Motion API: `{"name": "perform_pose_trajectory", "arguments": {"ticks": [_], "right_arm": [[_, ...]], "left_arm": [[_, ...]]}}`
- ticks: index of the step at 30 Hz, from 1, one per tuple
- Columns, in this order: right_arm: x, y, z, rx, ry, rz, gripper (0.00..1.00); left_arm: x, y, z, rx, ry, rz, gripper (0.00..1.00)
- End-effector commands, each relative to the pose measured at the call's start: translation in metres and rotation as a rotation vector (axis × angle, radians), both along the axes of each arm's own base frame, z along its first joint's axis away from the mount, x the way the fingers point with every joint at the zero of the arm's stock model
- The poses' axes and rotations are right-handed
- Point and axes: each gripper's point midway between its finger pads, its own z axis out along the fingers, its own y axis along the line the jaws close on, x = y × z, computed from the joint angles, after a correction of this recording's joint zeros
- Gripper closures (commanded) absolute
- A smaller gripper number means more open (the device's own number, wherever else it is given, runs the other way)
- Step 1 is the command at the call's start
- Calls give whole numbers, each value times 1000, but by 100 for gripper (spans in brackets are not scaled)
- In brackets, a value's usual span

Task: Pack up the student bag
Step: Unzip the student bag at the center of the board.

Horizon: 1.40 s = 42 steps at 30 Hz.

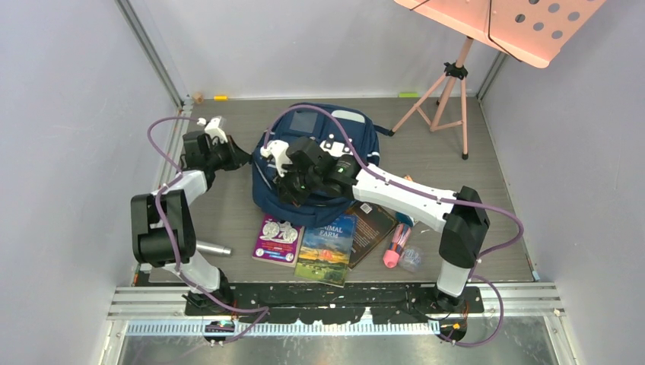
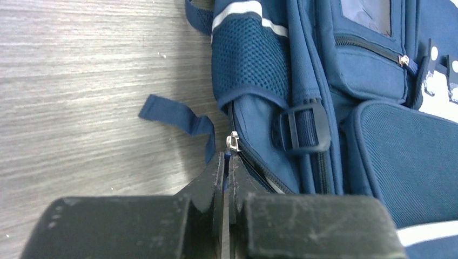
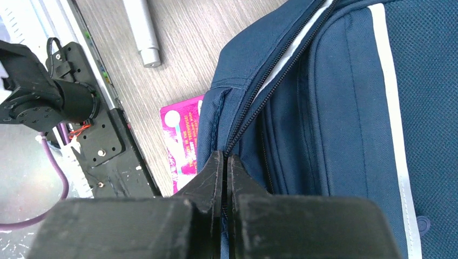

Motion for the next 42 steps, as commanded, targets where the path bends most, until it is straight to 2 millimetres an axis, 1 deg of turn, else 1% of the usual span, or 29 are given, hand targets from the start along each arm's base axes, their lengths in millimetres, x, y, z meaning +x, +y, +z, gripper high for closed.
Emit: {"name": "perform_pose_trajectory", "arguments": {"ticks": [1,3,5,6,7,8,9,10,12,13,14,15,16,17,19,21,23,26,27,28,29,31,32,33,35,39,42], "right_arm": [[-37,4,59,140,-14,140,100],[-39,4,58,138,-13,143,100],[-36,4,55,132,-14,123,100],[-31,4,54,129,-25,91,100],[-24,3,48,110,-38,52,100],[-19,3,47,108,-40,25,100],[-11,1,41,86,-55,-19,100],[-9,1,39,81,-52,-34,98],[-3,0,28,54,-51,-67,86],[0,0,22,37,-52,-82,74],[2,-1,16,23,-50,-91,69],[3,-3,13,12,-51,-101,61],[2,-4,8,1,-46,-103,57],[2,-5,6,-4,-43,-105,51],[-1,-8,1,-11,-36,-99,45],[-7,-14,-5,-15,-29,-83,41],[-14,-20,-12,-22,-20,-60,38],[-26,-36,-26,-49,-4,-45,38],[-27,-39,-27,-52,-4,-45,37],[-30,-45,-32,-62,0,-45,37],[-31,-49,-34,-71,2,-48,38],[-32,-56,-39,-85,-1,-61,38],[-32,-61,-40,-90,-8,-72,39],[-32,-62,-40,-90,-11,-75,39],[-30,-65,-38,-84,-23,-86,41],[-24,-65,-40,-77,-25,-92,46],[-21,-63,-43,-86,-22,-87,54]], "left_arm": [[38,25,32,71,-139,47,100],[43,25,33,68,-140,47,100],[43,24,32,56,-133,41,100],[41,23,32,50,-128,44,100],[39,23,32,44,-121,53,92],[36,24,32,39,-111,70,83],[32,25,36,34,-109,86,74],[28,26,39,29,-105,106,65],[16,33,41,24,-64,179,48],[8,38,39,20,-29,236,41],[0,45,39,7,13,307,36],[-9,50,39,2,49,362,33],[-19,51,37,-4,82,388,31],[-27,48,39,-16,90,387,29],[-42,39,44,-53,101,373,27],[-56,29,51,-79,120,352,27],[-69,13,60,-85,134,292,27],[-87,-17,74,-45,188,174,27],[-92,-28,79,-29,201,132,27],[-97,-46,86,-10,202,70,27],[-101,-56,91,4,205,29,27],[-109,-74,104,20,212,-51,26],[-110,-79,111,23,206,-78,26],[-111,-84,116,22,205,-107,26],[-113,-84,124,46,202,-133,26],[-112,-76,130,112,181,-135,26],[-112,-73,133,133,148,-130,26]]}}
